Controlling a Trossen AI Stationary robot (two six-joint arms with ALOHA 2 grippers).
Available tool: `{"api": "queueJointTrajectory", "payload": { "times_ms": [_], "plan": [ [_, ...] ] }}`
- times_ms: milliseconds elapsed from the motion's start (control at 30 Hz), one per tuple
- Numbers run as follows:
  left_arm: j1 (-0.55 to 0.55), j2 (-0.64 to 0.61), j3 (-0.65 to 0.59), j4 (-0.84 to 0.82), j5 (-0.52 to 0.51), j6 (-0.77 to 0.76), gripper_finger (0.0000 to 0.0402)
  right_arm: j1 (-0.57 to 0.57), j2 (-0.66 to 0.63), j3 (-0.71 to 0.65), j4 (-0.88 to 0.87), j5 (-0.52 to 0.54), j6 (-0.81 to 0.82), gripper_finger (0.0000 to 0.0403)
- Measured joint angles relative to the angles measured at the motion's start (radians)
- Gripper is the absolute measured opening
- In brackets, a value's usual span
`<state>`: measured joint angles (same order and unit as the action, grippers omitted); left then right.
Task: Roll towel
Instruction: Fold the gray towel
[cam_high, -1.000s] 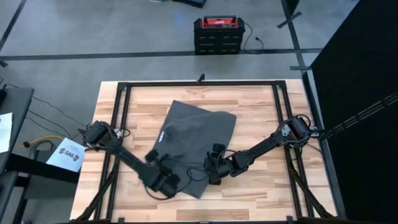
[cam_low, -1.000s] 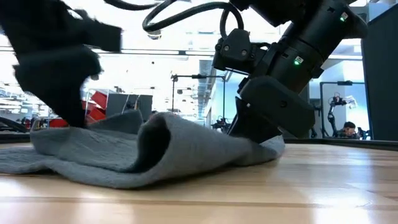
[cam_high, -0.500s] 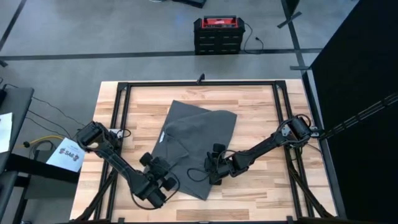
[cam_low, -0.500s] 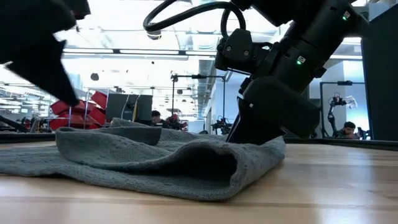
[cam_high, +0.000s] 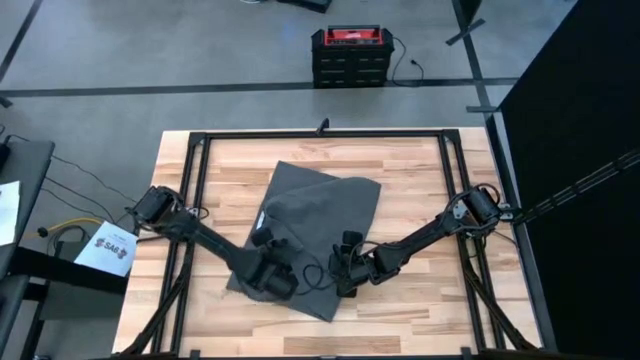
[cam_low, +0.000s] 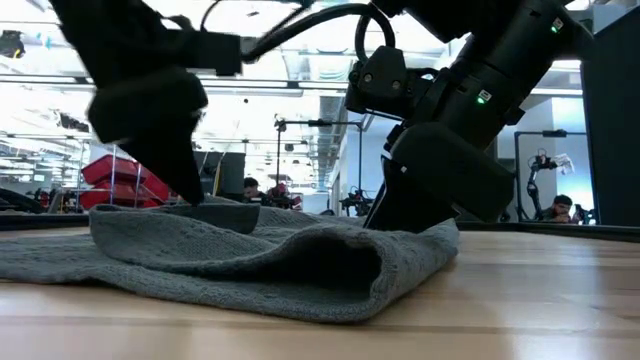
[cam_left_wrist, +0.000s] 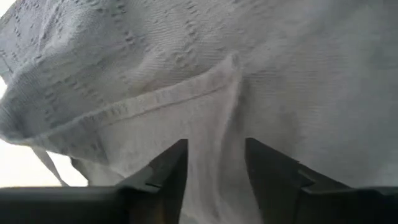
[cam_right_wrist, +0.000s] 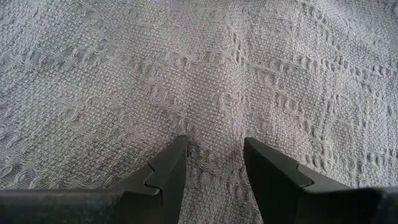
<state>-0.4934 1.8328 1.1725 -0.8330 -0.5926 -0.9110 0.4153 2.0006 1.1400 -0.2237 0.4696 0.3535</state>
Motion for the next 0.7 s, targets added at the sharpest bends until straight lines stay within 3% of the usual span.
{"api": "queueJointTrajectory", "payload": {
  "times_ms": [133, 233, 433, 533, 633, 700],
  "plan": [
    [0.035, 0.000, 0.000, 0.010, 0.023, 0.107, 0.0175, 0.005, 0.000, 0.000, 0.000, 0.004, -0.010, 0.0148],
    [0.065, -0.001, -0.036, 0.125, 0.126, 0.204, 0.0177, 0.005, 0.000, 0.000, 0.000, 0.004, -0.011, 0.0148],
    [0.123, -0.005, -0.132, 0.204, 0.152, 0.178, 0.0170, 0.005, 0.000, 0.000, 0.000, 0.003, -0.014, 0.0148],
    [0.122, -0.004, -0.140, 0.206, 0.126, 0.164, 0.0120, 0.005, 0.000, 0.000, 0.001, 0.003, -0.018, 0.0148],
    [0.104, -0.005, -0.132, 0.195, 0.121, 0.132, 0.0032, 0.003, 0.000, 0.000, 0.001, 0.001, -0.021, 0.0148],
    [0.088, -0.020, -0.130, 0.185, 0.121, 0.105, 0.0013, 0.002, 0.000, 0.000, 0.001, -0.001, -0.022, 0.0148]
  ]
}}
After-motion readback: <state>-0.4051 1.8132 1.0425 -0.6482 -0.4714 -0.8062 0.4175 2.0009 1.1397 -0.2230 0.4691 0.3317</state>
